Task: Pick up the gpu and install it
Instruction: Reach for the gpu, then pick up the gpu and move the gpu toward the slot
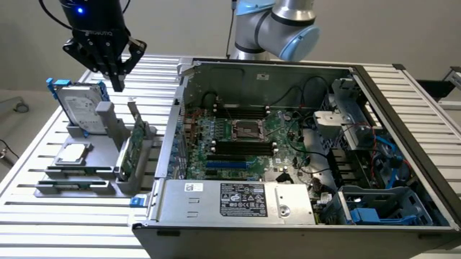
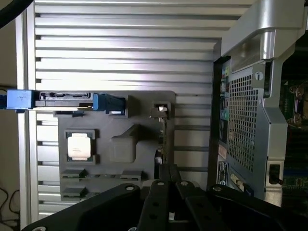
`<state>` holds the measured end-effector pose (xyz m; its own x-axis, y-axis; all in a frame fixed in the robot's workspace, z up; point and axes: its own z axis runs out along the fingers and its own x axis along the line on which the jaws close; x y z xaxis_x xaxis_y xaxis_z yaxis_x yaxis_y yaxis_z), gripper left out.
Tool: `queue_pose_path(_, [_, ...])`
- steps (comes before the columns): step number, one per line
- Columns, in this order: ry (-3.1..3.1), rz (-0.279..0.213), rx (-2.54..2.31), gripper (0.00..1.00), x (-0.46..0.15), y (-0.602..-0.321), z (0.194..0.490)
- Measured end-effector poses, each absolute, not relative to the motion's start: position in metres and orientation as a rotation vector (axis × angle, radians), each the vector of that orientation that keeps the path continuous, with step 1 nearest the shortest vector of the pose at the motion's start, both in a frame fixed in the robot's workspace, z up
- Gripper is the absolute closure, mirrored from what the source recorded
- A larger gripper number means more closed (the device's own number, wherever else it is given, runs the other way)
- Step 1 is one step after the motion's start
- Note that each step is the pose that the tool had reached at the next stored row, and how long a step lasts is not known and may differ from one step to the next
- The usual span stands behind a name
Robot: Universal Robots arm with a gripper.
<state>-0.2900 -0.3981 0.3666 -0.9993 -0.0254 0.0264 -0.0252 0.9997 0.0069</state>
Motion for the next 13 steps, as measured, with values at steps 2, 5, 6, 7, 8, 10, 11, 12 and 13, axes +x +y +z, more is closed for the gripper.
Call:
queue_pose_path(2, [-3.115, -0.009, 0.042, 0.89, -0.2901, -0.3981, 0.3667])
queue_pose_path(5, [-3.115, -0.009, 0.042, 0.89, -0.2901, -0.3981, 0.3667])
queue_pose_path(6, [-3.115, -0.009, 0.042, 0.89, -0.2902, -0.3981, 0.3667])
queue_pose_path(7, [-3.115, -0.009, 0.043, 0.89, -0.2902, -0.3981, 0.3667])
queue_pose_path(8, [-3.115, -0.009, 0.043, 0.89, -0.2902, -0.3981, 0.3667])
queue_pose_path(10, [-3.115, -0.009, 0.043, 0.89, -0.2902, -0.3981, 0.3667])
queue_pose_path(11, [-3.115, -0.009, 0.043, 0.89, -0.2902, -0.3981, 0.3667])
queue_pose_path(12, [-3.115, -0.009, 0.044, 0.89, -0.2901, -0.3981, 0.3667])
queue_pose_path(13, [-3.115, -0.009, 0.044, 0.89, -0.2902, -0.3981, 0.3667])
